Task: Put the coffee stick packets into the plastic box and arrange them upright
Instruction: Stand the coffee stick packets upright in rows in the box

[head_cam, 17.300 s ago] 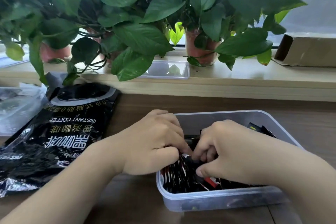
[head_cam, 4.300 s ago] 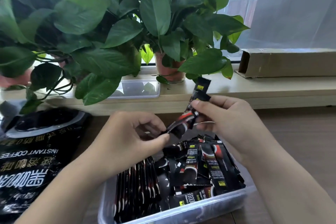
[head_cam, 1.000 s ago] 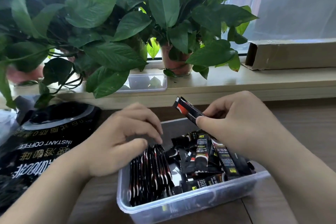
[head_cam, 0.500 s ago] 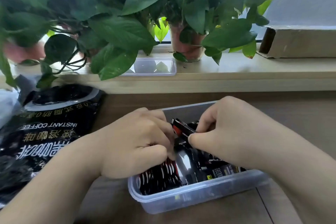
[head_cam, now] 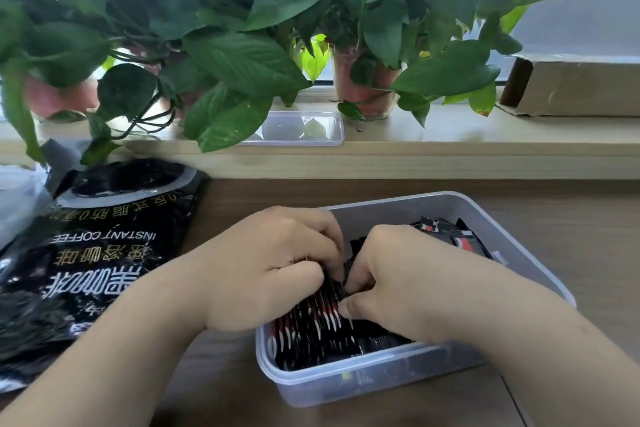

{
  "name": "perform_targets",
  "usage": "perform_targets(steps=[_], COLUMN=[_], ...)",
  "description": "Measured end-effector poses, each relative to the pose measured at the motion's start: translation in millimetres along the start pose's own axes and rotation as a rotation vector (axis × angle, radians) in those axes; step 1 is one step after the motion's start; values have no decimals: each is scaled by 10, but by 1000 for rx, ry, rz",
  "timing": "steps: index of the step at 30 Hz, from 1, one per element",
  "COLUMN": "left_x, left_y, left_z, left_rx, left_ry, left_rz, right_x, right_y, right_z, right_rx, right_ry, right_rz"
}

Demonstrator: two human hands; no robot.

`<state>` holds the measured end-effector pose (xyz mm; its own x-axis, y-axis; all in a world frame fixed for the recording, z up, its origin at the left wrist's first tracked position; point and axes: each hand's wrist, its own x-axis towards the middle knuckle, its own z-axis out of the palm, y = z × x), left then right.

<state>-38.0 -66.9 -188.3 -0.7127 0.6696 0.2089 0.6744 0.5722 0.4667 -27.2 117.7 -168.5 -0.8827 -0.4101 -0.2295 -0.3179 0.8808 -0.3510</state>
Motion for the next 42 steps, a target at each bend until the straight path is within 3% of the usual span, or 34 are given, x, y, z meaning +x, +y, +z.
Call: perform_targets(steps=[4,8,11,16,20,28,35,42], left_x=[-3,-8,-6,6,11,-7,-4,-23], left_y=[-7,22,18,-18,-29,-43,-45,-51], left_z=[5,-53,-39,-19,-12,-17,-7,-30], left_rx=[55,90,127,187,194,187,191,183], left_ry=[-81,-134,-157,-157,-164,-156,-151,-150], left_rz=[38,18,14,29,33,3,13,27], right_x=[-56,-158,-126,133,166,164,137,53], right_y=[66,273,403,364,347,342,356,374], right_z=[-60,-338,-401,-95,-20,-14,-26,-170], right_rx=[47,225,171,-138,-273,-330,-198,198], right_ry=[29,244,340,193,60,-24,109,310], right_rz=[-48,-97,-175,-268,-223,-192,-236,-219])
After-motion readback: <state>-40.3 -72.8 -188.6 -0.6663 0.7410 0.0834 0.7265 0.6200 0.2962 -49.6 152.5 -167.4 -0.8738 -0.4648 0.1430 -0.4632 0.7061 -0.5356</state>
